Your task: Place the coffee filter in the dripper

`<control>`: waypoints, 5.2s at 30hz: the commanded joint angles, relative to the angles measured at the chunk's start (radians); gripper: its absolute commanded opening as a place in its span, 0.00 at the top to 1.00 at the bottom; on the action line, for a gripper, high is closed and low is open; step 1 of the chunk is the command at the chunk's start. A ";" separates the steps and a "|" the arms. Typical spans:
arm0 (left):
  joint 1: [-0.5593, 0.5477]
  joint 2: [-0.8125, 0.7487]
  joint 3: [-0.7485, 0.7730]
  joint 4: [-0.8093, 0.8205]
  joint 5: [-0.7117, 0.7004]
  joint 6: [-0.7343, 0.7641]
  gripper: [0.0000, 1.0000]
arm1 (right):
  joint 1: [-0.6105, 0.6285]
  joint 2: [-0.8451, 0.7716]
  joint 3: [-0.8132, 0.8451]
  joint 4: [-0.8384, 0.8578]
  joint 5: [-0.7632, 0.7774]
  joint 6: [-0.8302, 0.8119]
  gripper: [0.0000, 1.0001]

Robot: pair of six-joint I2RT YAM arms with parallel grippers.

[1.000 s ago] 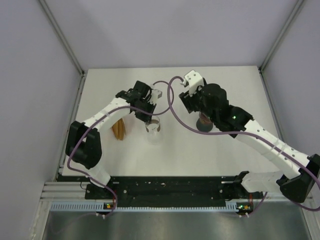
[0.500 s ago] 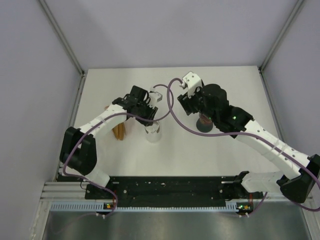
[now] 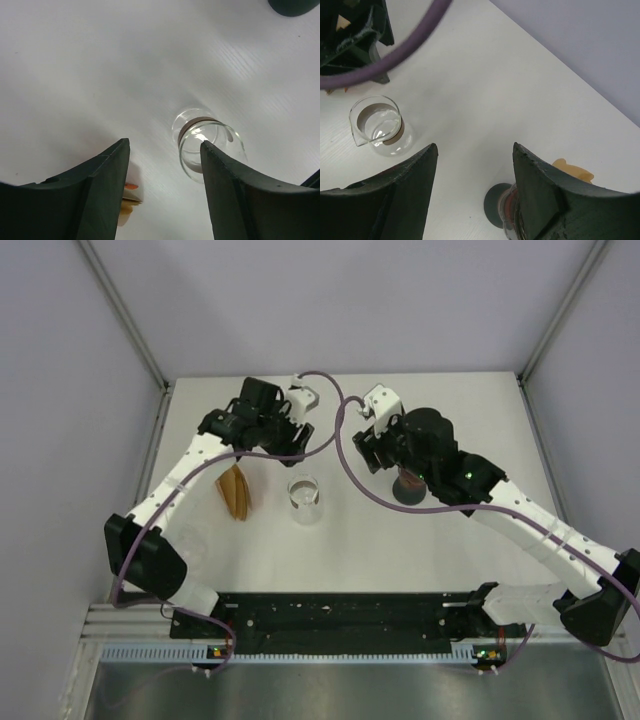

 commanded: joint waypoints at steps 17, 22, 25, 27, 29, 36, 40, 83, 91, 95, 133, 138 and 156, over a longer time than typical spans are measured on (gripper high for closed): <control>0.283 -0.099 -0.090 -0.193 -0.204 -0.012 0.57 | -0.008 -0.011 -0.015 0.052 -0.025 0.027 0.37; 0.280 -0.074 -0.150 -0.144 -0.280 0.011 0.59 | -0.006 -0.014 -0.017 0.052 -0.019 0.028 0.37; 0.280 -0.033 -0.166 -0.139 -0.297 0.011 0.59 | -0.008 -0.013 -0.017 0.052 -0.019 0.028 0.37; 0.274 -0.017 -0.180 -0.130 -0.299 0.012 0.58 | -0.005 -0.010 -0.018 0.051 -0.015 0.027 0.37; 0.270 -0.007 -0.196 -0.114 -0.317 0.011 0.58 | -0.006 -0.008 -0.018 0.051 -0.014 0.027 0.37; 0.269 0.026 -0.240 -0.062 -0.385 0.011 0.57 | -0.006 0.002 -0.017 0.051 -0.014 0.022 0.37; 0.269 0.041 -0.257 -0.044 -0.406 0.011 0.58 | -0.006 0.005 -0.015 0.048 -0.015 0.018 0.37; 1.044 -0.108 -0.442 -0.289 -0.148 0.410 0.11 | -0.006 0.085 0.059 0.017 -0.106 -0.012 0.36; 1.050 -0.066 -0.424 -0.300 -0.098 0.400 0.84 | -0.008 0.079 0.062 0.002 -0.103 -0.016 0.36; 1.092 -0.074 -0.377 -0.364 -0.089 0.426 1.00 | -0.008 0.067 0.054 -0.003 -0.101 -0.019 0.36; 0.063 0.223 0.541 -0.812 0.168 0.069 1.00 | -0.014 -0.042 0.000 -0.055 0.004 0.059 0.32; 0.062 0.194 0.495 -0.814 0.142 0.069 1.00 | -0.017 -0.042 -0.014 -0.058 0.011 0.057 0.32; 0.063 0.113 0.461 -0.785 0.158 0.018 1.00 | 0.106 0.197 0.022 0.340 -0.230 0.439 0.52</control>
